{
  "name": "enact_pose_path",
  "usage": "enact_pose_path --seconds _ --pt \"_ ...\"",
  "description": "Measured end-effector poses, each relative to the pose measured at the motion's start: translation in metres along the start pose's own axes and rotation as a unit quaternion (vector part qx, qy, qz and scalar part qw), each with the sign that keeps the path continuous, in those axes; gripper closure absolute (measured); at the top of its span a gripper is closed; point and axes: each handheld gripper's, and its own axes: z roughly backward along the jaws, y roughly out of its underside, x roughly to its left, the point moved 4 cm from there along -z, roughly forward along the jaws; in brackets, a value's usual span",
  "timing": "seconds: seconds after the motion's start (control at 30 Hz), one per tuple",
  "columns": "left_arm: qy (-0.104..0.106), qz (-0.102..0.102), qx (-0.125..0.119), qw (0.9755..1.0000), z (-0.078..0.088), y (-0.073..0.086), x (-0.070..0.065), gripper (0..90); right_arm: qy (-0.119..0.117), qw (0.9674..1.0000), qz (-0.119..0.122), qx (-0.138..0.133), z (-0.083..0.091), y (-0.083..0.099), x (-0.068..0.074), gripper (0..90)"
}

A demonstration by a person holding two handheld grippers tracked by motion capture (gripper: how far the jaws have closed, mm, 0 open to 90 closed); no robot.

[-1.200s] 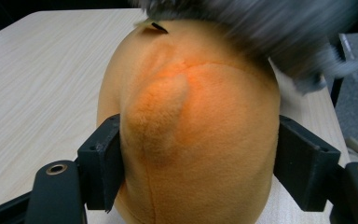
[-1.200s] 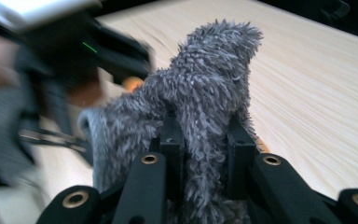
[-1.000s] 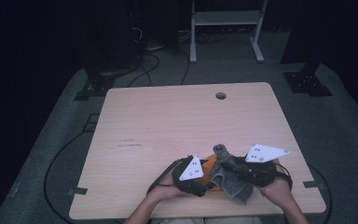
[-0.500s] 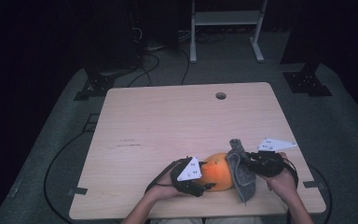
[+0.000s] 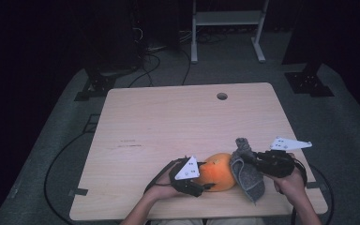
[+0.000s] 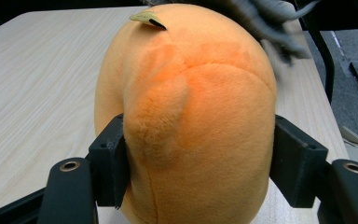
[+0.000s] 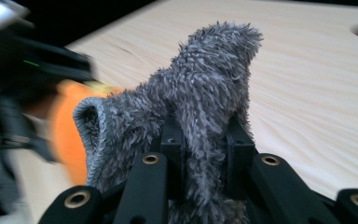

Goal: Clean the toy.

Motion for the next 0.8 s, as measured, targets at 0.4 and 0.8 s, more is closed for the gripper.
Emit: enact_pose_path --seconds 0.4,0.8 --pt "-0.006 0.039 0.004 0.9992 0.001 0.003 0.008 30.9 0.000 0.9997 0.007 0.021 -0.006 0.008 0.001 73.3" --pt "-0.051 0.039 -0.031 0.9975 -0.001 -0.014 0.006 33.0 0.008 0.9983 0.038 0.044 -0.018 0.009 0.015 74.2"
